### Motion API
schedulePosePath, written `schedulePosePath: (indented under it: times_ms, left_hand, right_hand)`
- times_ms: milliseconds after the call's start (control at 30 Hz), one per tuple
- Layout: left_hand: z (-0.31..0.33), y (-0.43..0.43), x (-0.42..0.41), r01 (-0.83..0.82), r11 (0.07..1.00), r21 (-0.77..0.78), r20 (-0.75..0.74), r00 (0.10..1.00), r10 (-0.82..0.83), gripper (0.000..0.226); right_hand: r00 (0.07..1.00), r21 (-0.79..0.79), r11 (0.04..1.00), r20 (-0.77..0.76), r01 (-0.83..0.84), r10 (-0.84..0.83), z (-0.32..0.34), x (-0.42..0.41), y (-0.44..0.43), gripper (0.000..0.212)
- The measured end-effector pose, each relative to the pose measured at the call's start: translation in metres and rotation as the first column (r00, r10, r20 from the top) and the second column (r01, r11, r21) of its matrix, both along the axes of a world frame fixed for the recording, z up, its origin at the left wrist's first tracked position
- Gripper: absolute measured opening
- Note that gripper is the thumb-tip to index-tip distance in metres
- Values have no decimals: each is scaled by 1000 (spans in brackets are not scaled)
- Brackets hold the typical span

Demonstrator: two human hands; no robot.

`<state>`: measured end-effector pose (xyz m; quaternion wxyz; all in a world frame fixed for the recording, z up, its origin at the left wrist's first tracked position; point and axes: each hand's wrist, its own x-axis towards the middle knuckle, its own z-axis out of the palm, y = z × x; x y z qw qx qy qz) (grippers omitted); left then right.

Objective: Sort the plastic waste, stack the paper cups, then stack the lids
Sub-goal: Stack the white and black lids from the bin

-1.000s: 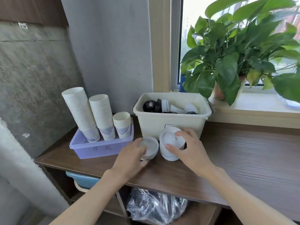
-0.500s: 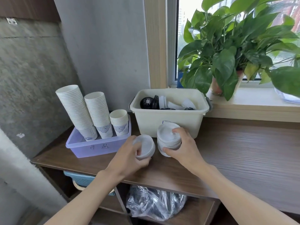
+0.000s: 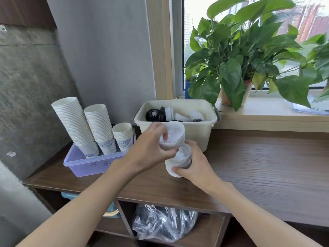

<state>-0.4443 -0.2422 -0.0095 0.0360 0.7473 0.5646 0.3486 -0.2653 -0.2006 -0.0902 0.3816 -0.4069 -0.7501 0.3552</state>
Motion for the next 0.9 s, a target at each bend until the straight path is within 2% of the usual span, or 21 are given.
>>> schedulePosePath:
  times_ms: [167, 367, 467, 567, 700, 800, 900]
  left_hand:
    - [0, 11, 2, 29, 996, -86, -24, 999, -31, 39]
    - [-1, 17, 4, 65, 979, -194, -39, 996, -74, 40]
    - [-4, 17, 6, 103, 971, -217, -16, 994, -109, 41]
    - [-8, 15, 3, 115, 962, -248, 46, 993, -107, 45]
    - [-18, 7, -2, 225, 917, -328, 312, 943, -120, 70]
    - [-29, 3, -3, 263, 905, -335, 421, 901, -106, 90]
    - [-38, 5, -4, 257, 920, -296, 450, 887, -103, 79]
  right_hand:
    - [996, -57, 998, -93, -23, 17, 10, 12, -3, 106]
    - [991, 32, 997, -112, -64, 68, 21, 19, 0, 106]
    - [994, 115, 988, -23, -100, 103, 24, 22, 1, 93]
    - [991, 102, 987, 60, -125, 119, 22, 23, 2, 76]
    - [986, 90, 986, 109, -139, 129, 23, 24, 2, 57]
    - [983, 74, 984, 101, -161, 154, 30, 25, 2, 42]
    - [981, 32, 984, 89, -174, 170, 38, 24, 2, 34]
